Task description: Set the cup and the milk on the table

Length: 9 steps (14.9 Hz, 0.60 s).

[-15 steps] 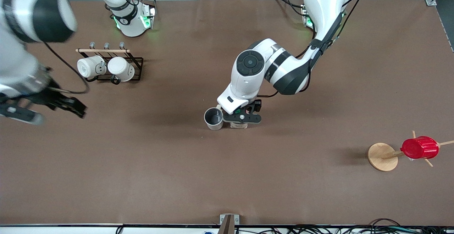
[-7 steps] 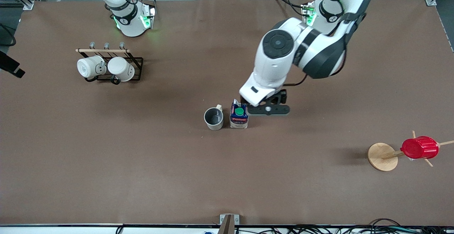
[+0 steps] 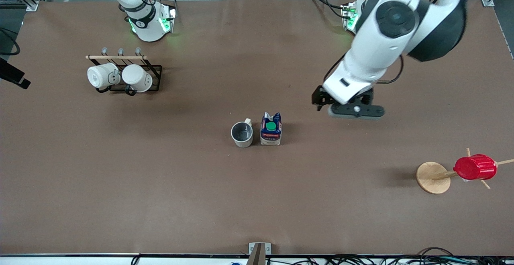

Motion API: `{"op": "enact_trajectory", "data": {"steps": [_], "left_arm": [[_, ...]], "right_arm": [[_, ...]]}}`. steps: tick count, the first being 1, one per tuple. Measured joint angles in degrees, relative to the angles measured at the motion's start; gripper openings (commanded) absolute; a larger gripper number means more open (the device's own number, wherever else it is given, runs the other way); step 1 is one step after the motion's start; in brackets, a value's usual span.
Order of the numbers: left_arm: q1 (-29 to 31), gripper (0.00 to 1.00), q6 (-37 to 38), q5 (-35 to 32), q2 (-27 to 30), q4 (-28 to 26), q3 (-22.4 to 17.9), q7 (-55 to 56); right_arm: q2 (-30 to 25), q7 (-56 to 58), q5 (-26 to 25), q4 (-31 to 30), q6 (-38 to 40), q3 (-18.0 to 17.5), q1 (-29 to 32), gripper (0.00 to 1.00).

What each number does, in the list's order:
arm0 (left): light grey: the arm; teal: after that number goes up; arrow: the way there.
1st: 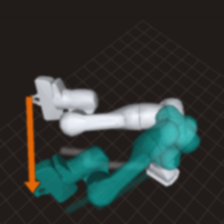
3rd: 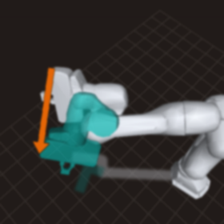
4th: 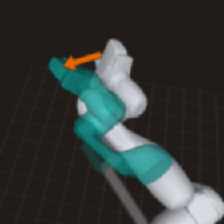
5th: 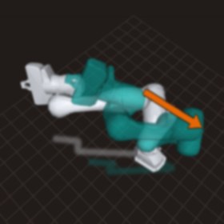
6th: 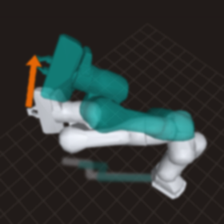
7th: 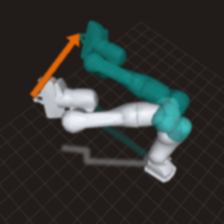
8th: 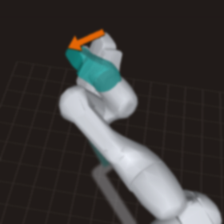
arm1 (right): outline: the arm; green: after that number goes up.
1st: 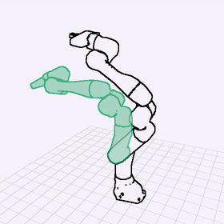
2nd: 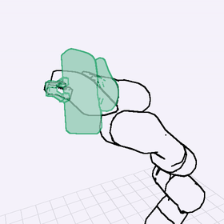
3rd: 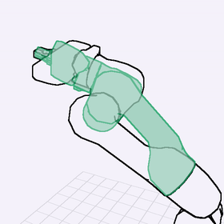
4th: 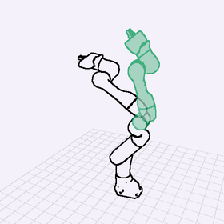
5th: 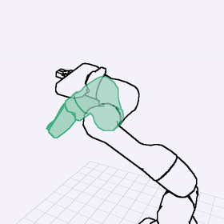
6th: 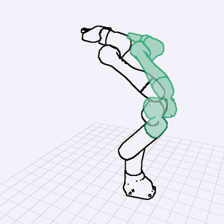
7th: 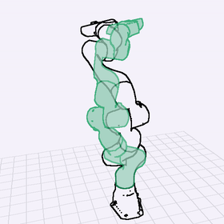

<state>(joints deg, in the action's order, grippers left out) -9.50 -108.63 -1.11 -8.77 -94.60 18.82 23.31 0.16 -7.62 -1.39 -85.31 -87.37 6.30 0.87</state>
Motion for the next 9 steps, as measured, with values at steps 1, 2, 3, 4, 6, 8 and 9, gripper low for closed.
{"op": "enact_trajectory", "data": {"steps": [1, 2, 3, 4, 6, 8, 9], "left_arm": [[1.47, 1.00, 1.09, 1.36, 1.57, -0.48, 0.01, -2.06], [3.07, 1.00, 1.95, 2.58, 2.83, -0.57, 0.01, -4.12], [4.82, 1.00, 2.44, 3.51, 3.85, -0.55, 0.00, -6.13], [6.39, 1.00, 2.94, 4.03, 4.56, -0.45, -0.03, -7.70], [7.99, 1.00, 3.38, 4.48, 4.95, 0.32, -0.19, -8.91], [8.36, 1.00, 3.42, 4.48, 4.94, 1.46, -0.29, -8.89], [8.59, 1.00, 3.75, 4.48, 4.95, 1.94, -0.34, -8.88]], "right_arm": [[0.00, 0.10, 0.01, 0.00, -0.01, 0.02, 0.00, 1.00], [0.00, 0.15, 0.03, 0.00, -0.02, 0.02, 0.00, 1.00], [0.00, 0.17, 0.04, 0.00, -0.02, 0.04, 0.00, 1.00], [-0.01, 0.20, 0.04, 0.00, -0.02, 0.04, 0.00, 1.00], [-0.04, 0.24, 0.05, 0.00, 0.02, 0.05, 0.00, 1.00], [-0.12, 0.27, 0.05, 0.01, 0.00, 0.11, 0.14, 1.00], [-0.14, 0.30, 0.05, 0.01, -0.05, 0.13, 0.23, 1.00]]}}
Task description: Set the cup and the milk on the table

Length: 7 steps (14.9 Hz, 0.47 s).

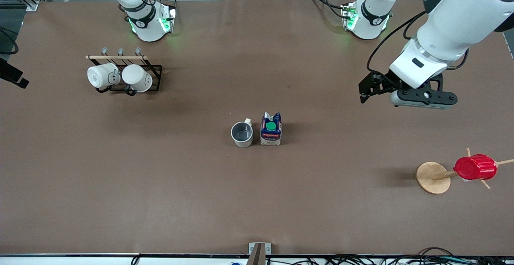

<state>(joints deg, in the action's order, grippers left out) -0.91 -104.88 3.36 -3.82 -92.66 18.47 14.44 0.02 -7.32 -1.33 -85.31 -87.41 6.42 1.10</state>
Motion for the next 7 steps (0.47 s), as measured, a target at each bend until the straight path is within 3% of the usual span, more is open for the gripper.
{"op": "enact_trajectory", "data": {"steps": [7], "left_arm": [[-3.03, 1.00, 2.95, -0.10, 1.29, 1.29, -8.16, -5.86]], "right_arm": [[-0.11, 0.22, 0.06, 0.00, 0.08, -0.06, 0.02, 1.00]]}}
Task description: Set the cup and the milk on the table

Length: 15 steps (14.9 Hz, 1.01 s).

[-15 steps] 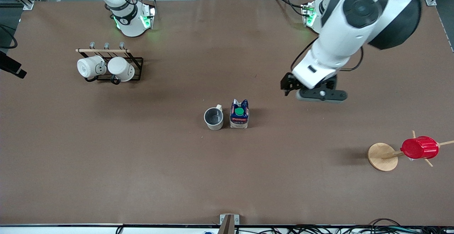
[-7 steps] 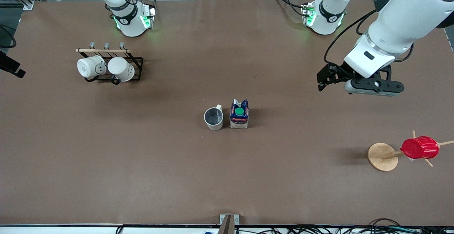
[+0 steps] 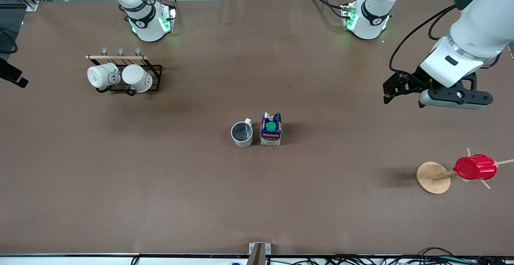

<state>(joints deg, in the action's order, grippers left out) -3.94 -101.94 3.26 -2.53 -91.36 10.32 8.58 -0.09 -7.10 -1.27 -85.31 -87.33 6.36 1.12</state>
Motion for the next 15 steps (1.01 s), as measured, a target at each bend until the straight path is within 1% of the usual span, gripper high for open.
{"op": "enact_trajectory", "data": {"steps": [3, 6, 15], "left_arm": [[-0.77, 0.98, 5.58, 0.00, 1.47, 0.05, -2.26, -0.23], [-1.06, 0.96, 7.97, 0.00, 2.88, 0.02, -3.83, -0.89], [-2.39, 0.96, 8.56, -2.62, 3.69, -1.46, -4.76, -2.91]], "right_arm": [[0.00, 0.03, 0.03, 0.00, 0.01, -0.02, 0.00, 1.00], [-0.01, 0.05, 0.04, 0.00, 0.24, -0.02, 0.00, 1.00], [-0.01, 0.10, 0.09, 0.00, 0.25, -0.10, -0.01, 1.00]]}}
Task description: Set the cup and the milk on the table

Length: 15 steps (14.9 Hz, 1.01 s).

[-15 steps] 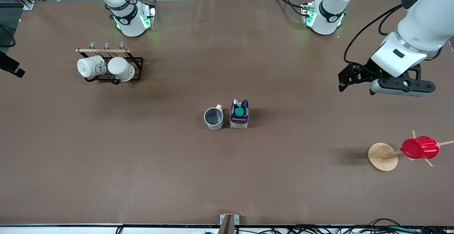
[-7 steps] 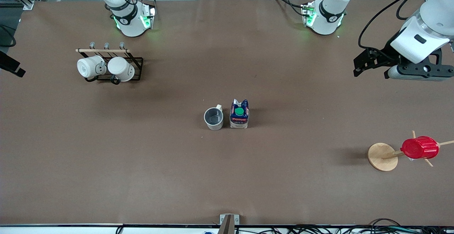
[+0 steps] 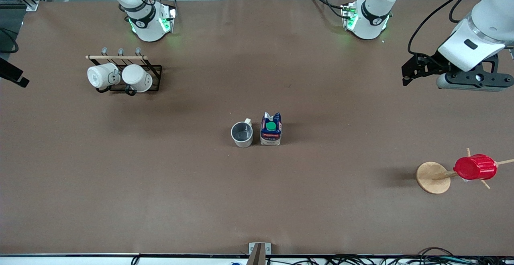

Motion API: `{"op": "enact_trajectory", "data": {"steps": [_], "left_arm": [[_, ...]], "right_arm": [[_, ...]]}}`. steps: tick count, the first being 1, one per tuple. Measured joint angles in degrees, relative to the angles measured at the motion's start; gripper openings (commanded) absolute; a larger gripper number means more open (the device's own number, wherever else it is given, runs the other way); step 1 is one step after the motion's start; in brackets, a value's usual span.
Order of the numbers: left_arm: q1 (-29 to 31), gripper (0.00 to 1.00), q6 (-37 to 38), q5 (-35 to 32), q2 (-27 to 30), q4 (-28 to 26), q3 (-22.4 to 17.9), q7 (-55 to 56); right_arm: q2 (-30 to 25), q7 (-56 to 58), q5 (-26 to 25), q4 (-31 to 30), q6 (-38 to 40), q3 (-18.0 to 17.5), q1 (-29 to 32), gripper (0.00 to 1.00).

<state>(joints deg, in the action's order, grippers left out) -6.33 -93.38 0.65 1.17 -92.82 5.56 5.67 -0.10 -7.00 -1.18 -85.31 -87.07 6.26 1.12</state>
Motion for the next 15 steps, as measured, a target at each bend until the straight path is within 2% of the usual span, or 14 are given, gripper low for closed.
{"op": "enact_trajectory", "data": {"steps": [10, 15], "left_arm": [[0.19, 0.96, -1.54, 0.00, 0.08, -1.62, -0.26, 0.30], [0.07, 0.96, -4.60, 0.00, 2.47, -5.49, -0.31, 1.14]], "right_arm": [[0.00, 0.01, 0.02, 0.00, 0.00, 0.00, 0.00, 1.00], [0.00, 0.01, 0.02, 0.00, 0.00, 0.00, 0.00, 1.00]]}}
